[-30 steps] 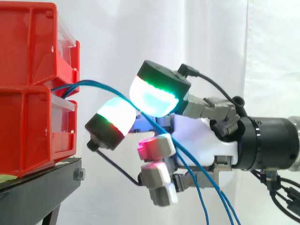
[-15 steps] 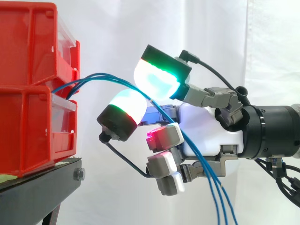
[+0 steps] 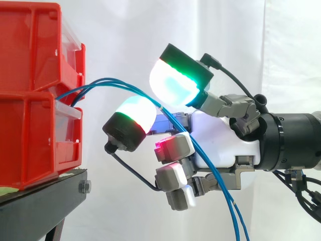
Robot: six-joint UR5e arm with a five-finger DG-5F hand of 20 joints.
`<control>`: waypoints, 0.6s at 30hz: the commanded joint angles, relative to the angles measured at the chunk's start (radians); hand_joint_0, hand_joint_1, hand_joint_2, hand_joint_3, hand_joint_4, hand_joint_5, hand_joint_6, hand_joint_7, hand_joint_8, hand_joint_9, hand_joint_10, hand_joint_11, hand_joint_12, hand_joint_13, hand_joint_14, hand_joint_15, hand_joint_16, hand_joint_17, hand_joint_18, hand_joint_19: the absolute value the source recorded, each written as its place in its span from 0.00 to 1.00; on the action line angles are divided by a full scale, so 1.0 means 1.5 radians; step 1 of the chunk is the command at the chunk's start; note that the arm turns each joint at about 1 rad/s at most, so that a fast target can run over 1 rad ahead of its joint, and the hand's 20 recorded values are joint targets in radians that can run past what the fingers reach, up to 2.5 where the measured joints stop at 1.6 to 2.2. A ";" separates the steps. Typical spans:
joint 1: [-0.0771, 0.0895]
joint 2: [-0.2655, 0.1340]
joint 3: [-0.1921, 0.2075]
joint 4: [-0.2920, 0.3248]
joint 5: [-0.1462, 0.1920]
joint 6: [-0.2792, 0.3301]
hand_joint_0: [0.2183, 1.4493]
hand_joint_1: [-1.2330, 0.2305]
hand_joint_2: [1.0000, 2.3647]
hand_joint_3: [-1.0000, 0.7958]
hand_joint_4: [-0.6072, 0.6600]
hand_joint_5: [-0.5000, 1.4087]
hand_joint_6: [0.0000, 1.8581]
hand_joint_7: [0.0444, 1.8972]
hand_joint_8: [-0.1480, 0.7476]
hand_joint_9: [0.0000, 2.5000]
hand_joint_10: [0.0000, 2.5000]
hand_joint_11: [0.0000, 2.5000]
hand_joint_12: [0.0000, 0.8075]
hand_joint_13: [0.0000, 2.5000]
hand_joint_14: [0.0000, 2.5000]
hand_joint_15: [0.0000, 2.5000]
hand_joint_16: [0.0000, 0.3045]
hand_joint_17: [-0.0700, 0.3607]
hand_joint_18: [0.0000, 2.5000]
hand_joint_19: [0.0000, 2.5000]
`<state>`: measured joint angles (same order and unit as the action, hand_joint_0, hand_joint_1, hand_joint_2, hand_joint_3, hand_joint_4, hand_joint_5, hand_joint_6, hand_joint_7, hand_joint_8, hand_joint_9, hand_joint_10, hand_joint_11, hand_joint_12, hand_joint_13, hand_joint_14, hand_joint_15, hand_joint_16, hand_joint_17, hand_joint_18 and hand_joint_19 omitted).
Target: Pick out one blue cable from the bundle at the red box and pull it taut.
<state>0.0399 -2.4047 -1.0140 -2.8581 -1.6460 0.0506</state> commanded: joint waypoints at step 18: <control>0.000 0.001 -0.001 -0.002 0.000 0.000 0.50 0.20 0.00 0.28 0.33 0.21 0.51 0.67 0.49 0.50 0.02 0.36 0.41 0.46 0.01 0.26 0.15 0.40 0.42 0.26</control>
<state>0.0400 -2.4044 -1.0146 -2.8609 -1.6450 0.0506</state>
